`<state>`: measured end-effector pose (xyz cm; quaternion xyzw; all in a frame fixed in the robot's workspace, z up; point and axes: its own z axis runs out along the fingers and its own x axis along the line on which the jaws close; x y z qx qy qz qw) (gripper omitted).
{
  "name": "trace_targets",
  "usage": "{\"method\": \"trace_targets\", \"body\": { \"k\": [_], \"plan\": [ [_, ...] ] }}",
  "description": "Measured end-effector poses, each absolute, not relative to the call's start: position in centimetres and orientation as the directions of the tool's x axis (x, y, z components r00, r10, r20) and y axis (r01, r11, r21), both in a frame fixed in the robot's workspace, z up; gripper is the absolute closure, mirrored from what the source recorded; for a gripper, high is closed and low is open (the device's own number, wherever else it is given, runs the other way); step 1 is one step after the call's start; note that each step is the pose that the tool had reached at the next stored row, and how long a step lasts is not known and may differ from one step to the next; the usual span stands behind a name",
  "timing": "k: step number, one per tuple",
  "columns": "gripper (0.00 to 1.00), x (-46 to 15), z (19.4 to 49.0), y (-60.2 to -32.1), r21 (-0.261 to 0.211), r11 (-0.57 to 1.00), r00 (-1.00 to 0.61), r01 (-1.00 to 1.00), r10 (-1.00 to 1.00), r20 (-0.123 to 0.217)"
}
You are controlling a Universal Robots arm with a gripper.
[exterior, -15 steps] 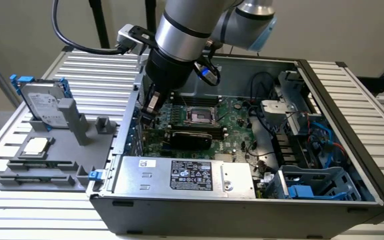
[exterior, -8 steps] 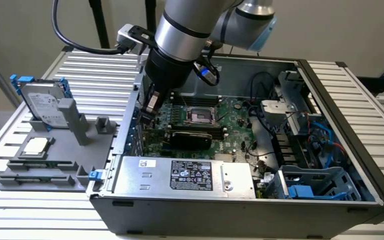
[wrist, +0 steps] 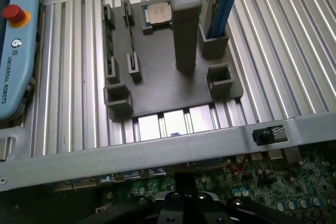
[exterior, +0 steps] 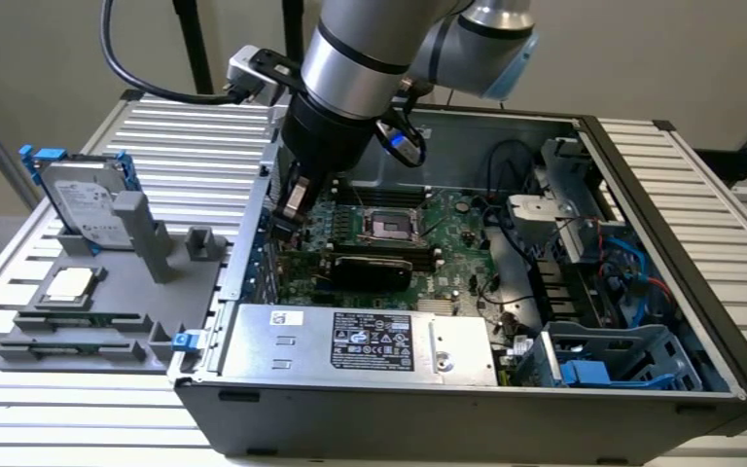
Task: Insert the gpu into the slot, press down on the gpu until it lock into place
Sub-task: 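Press down on the gpu until it lock into place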
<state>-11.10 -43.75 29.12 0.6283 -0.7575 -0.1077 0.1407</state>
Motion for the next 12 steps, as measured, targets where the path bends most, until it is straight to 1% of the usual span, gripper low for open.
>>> {"method": "trace_targets", "body": {
  "k": [12],
  "plan": [
    [0.89, -11.16, 28.86, -43.67, 0.342, 0.188, -0.172, -0.921, -0.982, 0.079]
  ]
}}
